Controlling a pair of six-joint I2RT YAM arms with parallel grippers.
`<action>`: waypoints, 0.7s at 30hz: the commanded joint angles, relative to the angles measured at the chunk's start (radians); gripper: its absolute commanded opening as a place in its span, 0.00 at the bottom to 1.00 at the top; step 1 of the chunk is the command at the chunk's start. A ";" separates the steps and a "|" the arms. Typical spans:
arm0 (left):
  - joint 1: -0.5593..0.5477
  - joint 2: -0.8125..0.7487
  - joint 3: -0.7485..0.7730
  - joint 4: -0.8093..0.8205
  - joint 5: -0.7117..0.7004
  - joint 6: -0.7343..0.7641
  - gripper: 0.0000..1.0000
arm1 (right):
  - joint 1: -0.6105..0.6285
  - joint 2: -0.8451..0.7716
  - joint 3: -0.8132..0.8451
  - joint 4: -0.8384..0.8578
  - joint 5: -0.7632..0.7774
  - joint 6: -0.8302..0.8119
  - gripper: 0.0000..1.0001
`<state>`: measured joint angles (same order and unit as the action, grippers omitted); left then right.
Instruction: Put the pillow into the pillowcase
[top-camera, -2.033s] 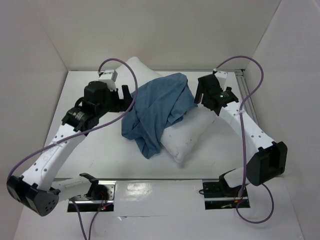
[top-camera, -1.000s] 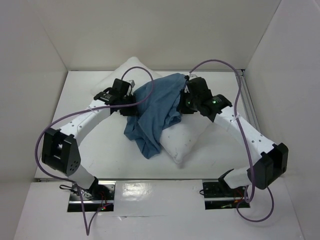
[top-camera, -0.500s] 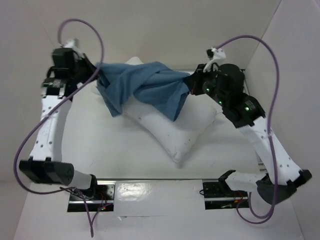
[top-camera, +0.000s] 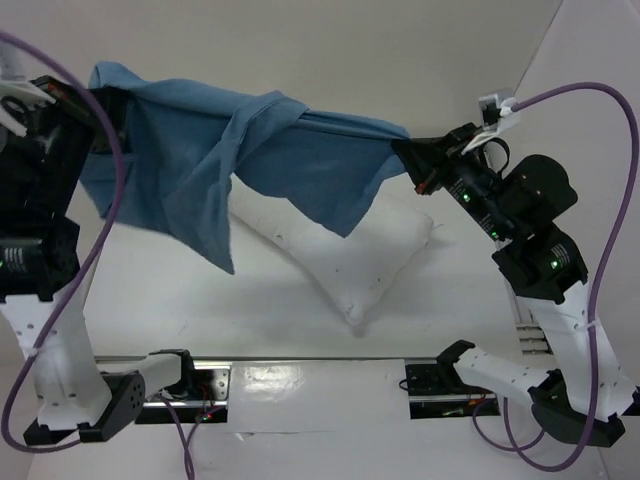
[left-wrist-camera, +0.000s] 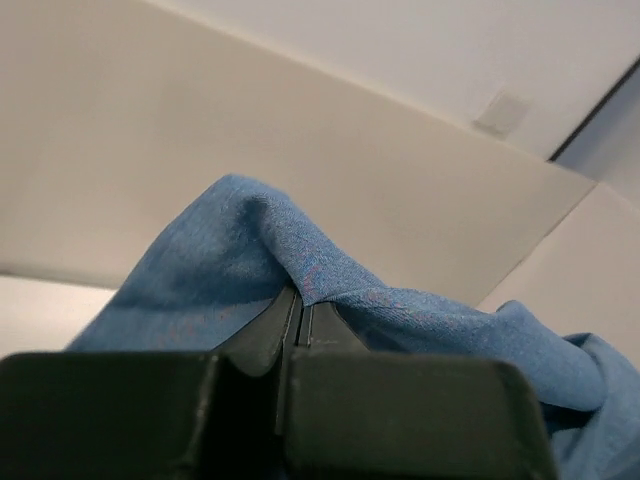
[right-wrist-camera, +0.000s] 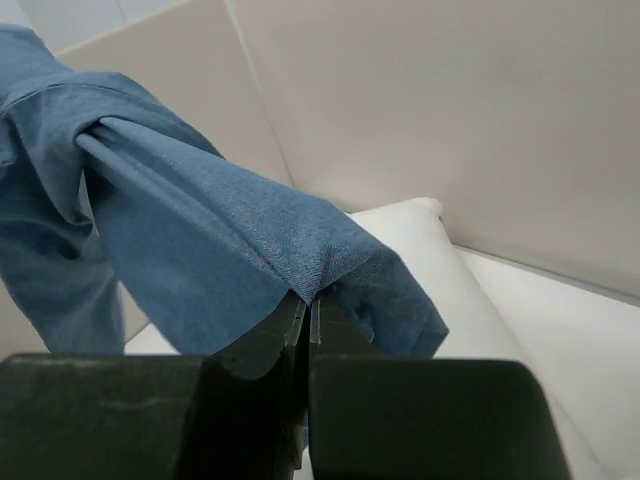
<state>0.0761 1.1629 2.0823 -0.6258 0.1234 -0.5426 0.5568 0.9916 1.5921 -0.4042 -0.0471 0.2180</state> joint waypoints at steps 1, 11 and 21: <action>0.022 0.119 -0.044 0.006 -0.122 0.065 0.00 | -0.012 0.045 -0.033 0.024 0.052 -0.029 0.00; 0.005 0.682 0.216 -0.346 0.059 0.104 1.00 | -0.032 0.298 -0.147 0.048 0.280 -0.071 0.00; -0.274 0.118 -0.859 -0.051 0.018 -0.035 0.92 | -0.087 0.234 -0.293 0.065 0.245 -0.020 0.00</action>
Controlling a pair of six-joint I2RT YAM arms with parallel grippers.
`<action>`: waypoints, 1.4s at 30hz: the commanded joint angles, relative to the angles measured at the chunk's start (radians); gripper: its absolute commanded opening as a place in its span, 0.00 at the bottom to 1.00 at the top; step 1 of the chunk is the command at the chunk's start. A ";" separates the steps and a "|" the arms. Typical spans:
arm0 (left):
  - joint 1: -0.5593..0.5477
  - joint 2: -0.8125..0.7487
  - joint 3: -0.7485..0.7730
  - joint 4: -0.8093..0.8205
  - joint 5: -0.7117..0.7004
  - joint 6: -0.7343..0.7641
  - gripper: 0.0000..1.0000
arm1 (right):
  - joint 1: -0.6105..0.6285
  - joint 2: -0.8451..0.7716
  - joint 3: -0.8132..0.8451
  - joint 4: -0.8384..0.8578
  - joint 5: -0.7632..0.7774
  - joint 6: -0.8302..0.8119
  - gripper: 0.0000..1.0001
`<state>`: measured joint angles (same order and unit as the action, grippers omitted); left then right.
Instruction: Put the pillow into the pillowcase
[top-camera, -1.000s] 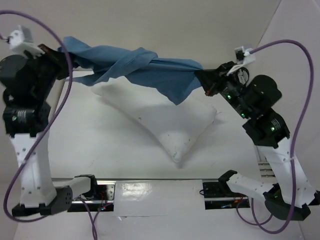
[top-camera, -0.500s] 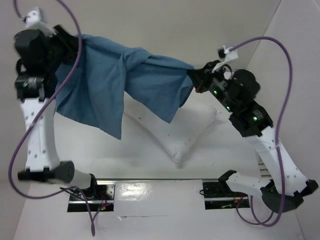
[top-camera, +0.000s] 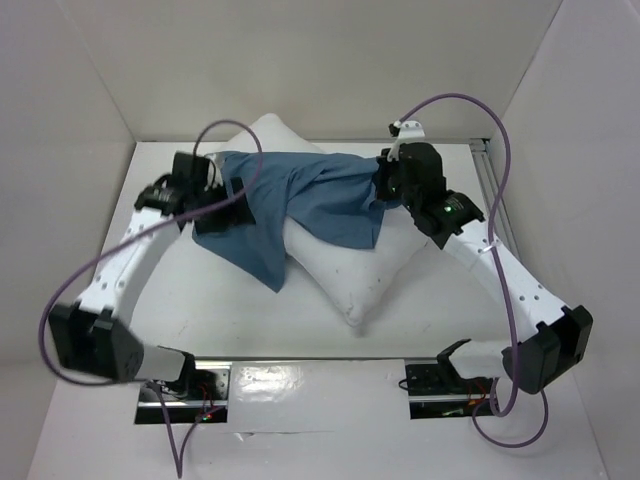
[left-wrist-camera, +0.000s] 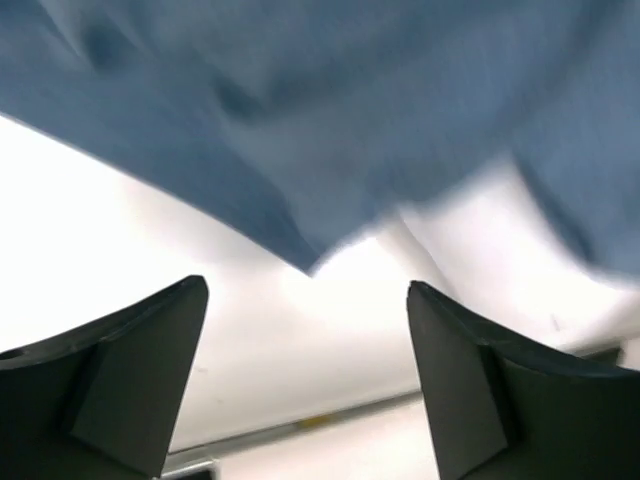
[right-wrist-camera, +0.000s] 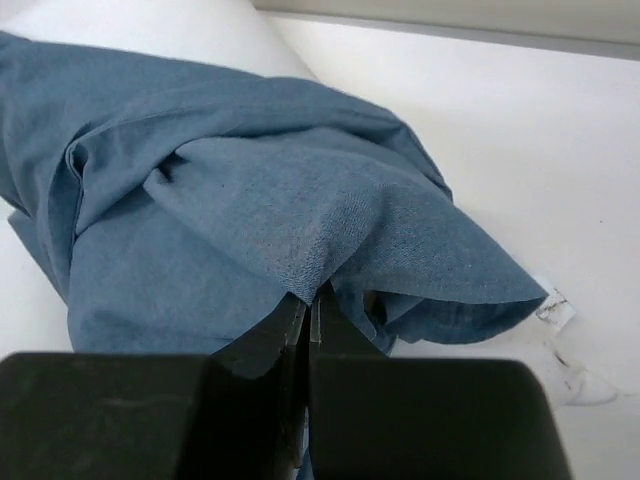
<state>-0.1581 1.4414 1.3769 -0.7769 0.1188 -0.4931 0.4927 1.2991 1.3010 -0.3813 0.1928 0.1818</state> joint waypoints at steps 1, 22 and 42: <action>-0.056 -0.227 -0.223 0.122 0.033 -0.126 0.95 | -0.023 -0.073 -0.002 0.042 -0.006 0.016 0.00; -0.193 0.073 -0.299 0.476 -0.148 -0.157 0.29 | -0.054 -0.123 -0.010 -0.027 -0.081 0.044 0.00; 0.213 -0.147 0.704 0.139 -0.479 -0.044 0.00 | -0.054 -0.201 0.330 -0.166 -0.242 -0.108 0.00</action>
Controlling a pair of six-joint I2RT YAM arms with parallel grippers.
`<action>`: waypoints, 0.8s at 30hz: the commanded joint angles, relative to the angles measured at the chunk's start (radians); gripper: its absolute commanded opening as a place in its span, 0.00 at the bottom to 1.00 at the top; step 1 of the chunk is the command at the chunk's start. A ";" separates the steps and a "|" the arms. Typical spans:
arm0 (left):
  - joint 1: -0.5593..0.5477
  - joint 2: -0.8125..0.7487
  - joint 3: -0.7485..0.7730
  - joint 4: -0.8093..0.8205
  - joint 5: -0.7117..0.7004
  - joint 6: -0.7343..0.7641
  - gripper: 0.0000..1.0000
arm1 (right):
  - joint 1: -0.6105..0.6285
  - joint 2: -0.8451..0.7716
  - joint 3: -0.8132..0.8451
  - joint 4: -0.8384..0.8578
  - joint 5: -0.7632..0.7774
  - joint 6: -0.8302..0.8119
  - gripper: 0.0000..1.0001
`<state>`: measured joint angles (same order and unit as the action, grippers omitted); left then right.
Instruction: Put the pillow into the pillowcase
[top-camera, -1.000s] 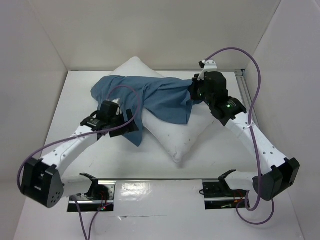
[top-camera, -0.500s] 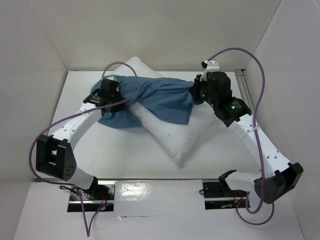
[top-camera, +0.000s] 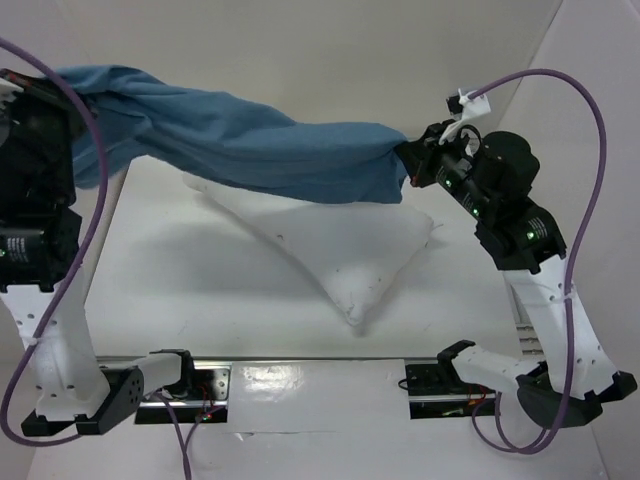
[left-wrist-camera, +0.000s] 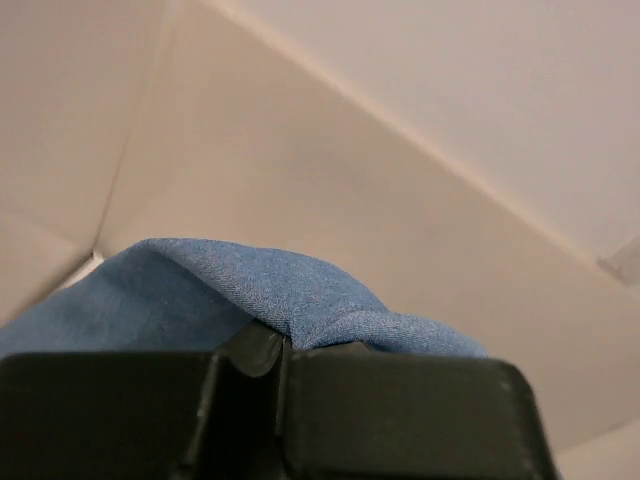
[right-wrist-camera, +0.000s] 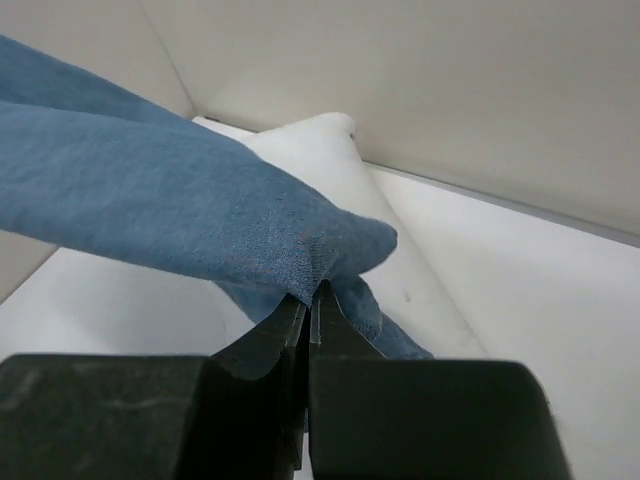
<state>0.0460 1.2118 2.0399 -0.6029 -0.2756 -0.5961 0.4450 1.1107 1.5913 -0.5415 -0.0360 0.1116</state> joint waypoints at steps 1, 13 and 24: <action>0.009 0.112 0.054 -0.026 -0.099 0.071 0.00 | -0.006 0.000 0.030 -0.015 -0.030 -0.038 0.00; 0.029 0.801 0.324 -0.291 -0.117 0.170 0.90 | 0.076 0.043 -0.280 0.146 -0.380 0.077 0.05; -0.165 0.571 0.045 -0.222 0.030 0.237 0.98 | -0.008 0.049 -0.176 -0.100 0.338 0.117 0.97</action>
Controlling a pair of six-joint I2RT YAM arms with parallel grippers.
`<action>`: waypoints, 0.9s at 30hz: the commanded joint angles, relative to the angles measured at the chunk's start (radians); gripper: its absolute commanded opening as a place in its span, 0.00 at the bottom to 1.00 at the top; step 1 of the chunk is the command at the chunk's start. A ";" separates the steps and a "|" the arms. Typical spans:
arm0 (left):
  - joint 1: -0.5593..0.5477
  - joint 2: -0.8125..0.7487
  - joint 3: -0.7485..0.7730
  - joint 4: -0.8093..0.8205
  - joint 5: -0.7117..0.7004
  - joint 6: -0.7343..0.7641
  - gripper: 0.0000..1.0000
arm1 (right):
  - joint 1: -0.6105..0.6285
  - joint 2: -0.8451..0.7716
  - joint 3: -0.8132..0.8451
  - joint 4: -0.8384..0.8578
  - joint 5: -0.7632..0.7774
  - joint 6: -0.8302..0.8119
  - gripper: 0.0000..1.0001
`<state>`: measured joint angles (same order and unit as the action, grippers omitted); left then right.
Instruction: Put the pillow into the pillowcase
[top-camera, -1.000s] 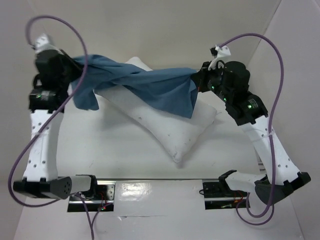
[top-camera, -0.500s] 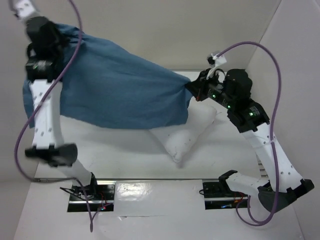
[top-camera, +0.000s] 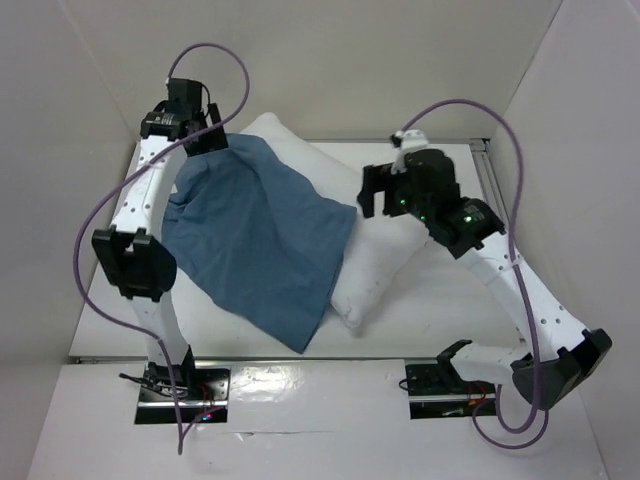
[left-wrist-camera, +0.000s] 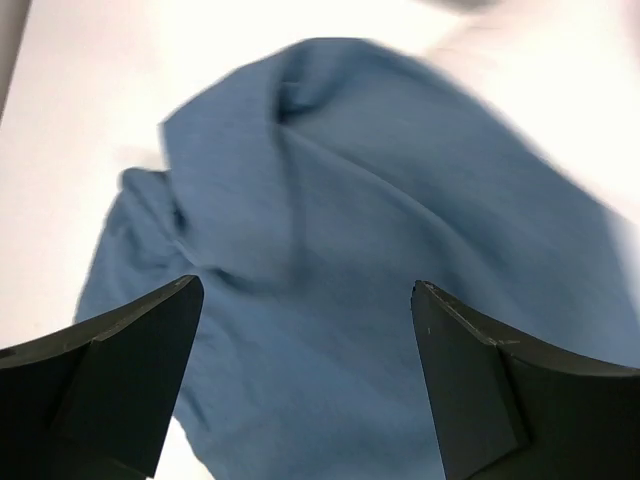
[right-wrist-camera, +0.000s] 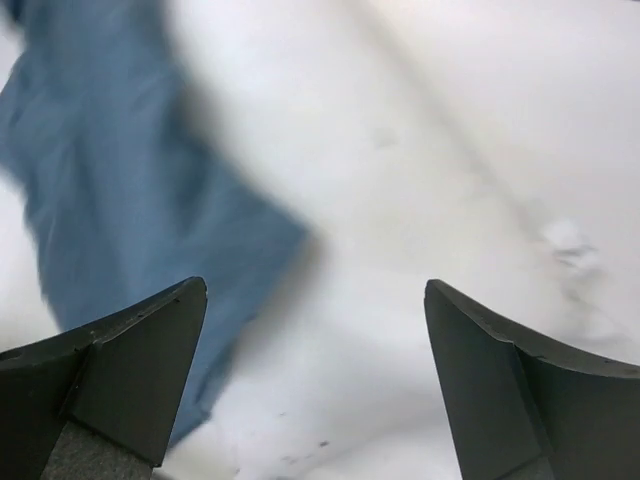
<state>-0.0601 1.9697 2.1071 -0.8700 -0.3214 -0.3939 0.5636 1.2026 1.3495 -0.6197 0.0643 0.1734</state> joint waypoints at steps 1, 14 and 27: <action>-0.082 -0.209 -0.050 0.045 0.097 0.035 0.98 | -0.178 -0.022 0.066 -0.032 0.192 0.066 0.97; -0.403 -0.247 -0.498 0.204 0.295 -0.100 1.00 | -0.386 0.186 -0.137 -0.008 -0.366 0.101 1.00; -0.204 -0.182 -0.400 0.132 0.205 -0.132 0.00 | -0.428 0.203 -0.168 -0.003 0.004 0.262 0.00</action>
<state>-0.3634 1.8748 1.6787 -0.7326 0.0372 -0.5316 0.2176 1.4258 1.1275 -0.5400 -0.1947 0.4129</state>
